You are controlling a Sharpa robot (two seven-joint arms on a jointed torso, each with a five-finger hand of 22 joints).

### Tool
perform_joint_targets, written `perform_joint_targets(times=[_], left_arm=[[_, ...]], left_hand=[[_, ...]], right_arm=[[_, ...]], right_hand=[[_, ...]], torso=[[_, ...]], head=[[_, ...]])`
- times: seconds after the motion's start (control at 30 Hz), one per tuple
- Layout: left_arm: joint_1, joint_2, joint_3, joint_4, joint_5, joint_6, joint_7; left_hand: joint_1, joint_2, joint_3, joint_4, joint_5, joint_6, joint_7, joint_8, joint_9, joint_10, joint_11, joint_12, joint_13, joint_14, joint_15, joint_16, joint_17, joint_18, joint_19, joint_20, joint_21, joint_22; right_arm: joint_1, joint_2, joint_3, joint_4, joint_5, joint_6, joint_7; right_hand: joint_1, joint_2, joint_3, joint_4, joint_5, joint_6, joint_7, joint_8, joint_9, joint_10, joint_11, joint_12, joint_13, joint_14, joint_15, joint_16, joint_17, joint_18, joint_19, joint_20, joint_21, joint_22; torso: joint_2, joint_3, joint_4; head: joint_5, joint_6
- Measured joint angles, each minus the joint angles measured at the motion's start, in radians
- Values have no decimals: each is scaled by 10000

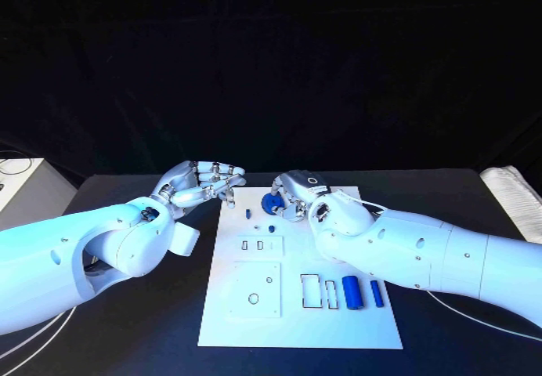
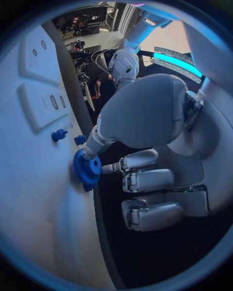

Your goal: Assemble the parts on the task board

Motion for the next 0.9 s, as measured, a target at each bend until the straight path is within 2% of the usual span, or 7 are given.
perform_joint_targets(times=[0.4, 0.67, 0.7, 0.8, 0.9], left_arm=[[0, 1, 0, -2, -6, 16, -19], [0, -2, 0, -4, -10, 22, -26], [0, -2, -1, -4, -10, 22, -27], [0, -2, -1, -3, -11, 23, -30], [0, -3, -1, -3, -12, 23, -32]], left_hand=[[0, 0, 0, 0, 0, 0, 0, 0, 0, 0, 0, 0, 0, 0, 0, 0, 0, -1, 0, 0, 0, -2], [0, 0, 0, 0, 0, 0, 0, 0, 7, 0, 0, 0, 0, 0, 0, 0, 1, 0, 0, 0, 0, -2], [0, 0, 0, 0, 0, 0, 0, 0, 7, 0, 0, 0, 0, 0, 0, 0, 1, -1, -4, -4, 25, 0], [0, 0, 0, 0, 0, 0, 0, 0, 6, 0, 0, 0, 0, 0, 0, 0, 1, 0, -37, -37, 40, 11], [0, 0, 0, 0, 0, 0, 0, 0, 6, 0, 0, 0, 0, 0, 0, 0, 0, 0, -37, -37, 40, 11]], right_arm=[[6, 80, 11, -106, -78, 408, -57], [6, 141, 14, -177, -141, 490, -101], [6, 155, 15, -200, -145, 498, -102], [5, 181, 10, -269, -144, 534, -102], [-4, 188, 0, -354, -92, 580, -90]], right_hand=[[-40, -41, 29, 29, -1, -2, 1, -6, -4, 0, 0, 0, 0, -1, 0, 0, 0, 0, 0, 0, 0, -1], [-90, -91, 32, 32, -1, -4, 1, -25, -21, 0, 0, -1, 0, -1, 0, 0, 0, 0, 0, 0, 0, -2], [-155, -156, 32, 33, -50, -92, 11, -26, -23, -4, 3, -9, -1, -1, 0, 0, 0, 0, 0, 0, 0, -2], [-297, -286, 48, 62, -299, -707, 160, -404, -174, -188, 186, -203, -1, -34, 47, 0, 0, 1, 0, 0, 0, -2], [-570, -269, -427, 243, -594, -1104, 282, -721, -345, -396, 290, -376, -1, -41, 120, 0, 0, 1, -1, 42, 0, 7]], torso=[[-3, -3, -6], [-4, 0, -12], [-4, -1, -12], [-4, 3, -12], [-4, 4, -6]], head=[[-9, -21], [-17, -31], [-21, -31], [-29, -27], [-31, -18]])
